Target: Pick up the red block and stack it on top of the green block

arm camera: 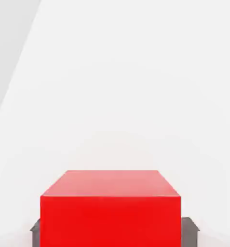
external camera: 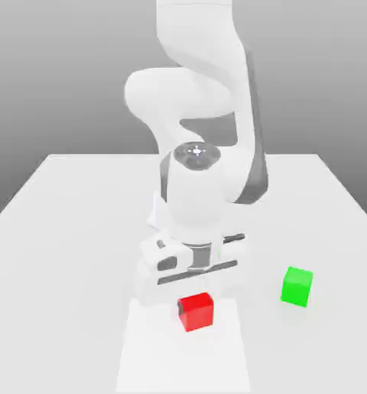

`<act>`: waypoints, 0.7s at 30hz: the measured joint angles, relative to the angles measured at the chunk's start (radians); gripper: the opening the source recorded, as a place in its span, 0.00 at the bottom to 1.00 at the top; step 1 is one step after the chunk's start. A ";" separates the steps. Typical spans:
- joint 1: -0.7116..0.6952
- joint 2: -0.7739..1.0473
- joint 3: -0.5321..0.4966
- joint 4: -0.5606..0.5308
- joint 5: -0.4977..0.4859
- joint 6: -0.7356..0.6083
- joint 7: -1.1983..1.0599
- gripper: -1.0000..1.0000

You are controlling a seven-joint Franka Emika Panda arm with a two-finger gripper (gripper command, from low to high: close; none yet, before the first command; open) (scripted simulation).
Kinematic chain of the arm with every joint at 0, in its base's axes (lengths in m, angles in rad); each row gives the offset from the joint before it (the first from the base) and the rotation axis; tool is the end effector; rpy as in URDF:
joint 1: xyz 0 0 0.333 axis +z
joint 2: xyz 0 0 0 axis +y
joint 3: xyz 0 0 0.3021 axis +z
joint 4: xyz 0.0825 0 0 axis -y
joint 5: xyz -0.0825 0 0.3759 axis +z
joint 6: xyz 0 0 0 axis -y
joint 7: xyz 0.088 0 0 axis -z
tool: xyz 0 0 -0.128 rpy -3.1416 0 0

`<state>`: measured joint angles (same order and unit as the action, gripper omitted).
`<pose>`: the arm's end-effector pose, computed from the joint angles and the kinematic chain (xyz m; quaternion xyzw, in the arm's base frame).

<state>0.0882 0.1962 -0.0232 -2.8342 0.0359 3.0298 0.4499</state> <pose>0.3509 0.0194 0.1208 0.9780 -0.2085 -0.0002 0.0003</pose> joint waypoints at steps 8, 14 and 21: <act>-0.003 -0.188 -0.007 -0.027 -0.037 -0.161 0.026 0.00; 0.156 -0.308 0.088 -0.034 -0.001 -0.273 -0.025 0.00; 0.370 -0.357 0.244 -0.029 0.048 -0.325 -0.099 0.00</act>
<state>0.4582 -0.1605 0.2205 -2.8636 0.0835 2.7051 0.3512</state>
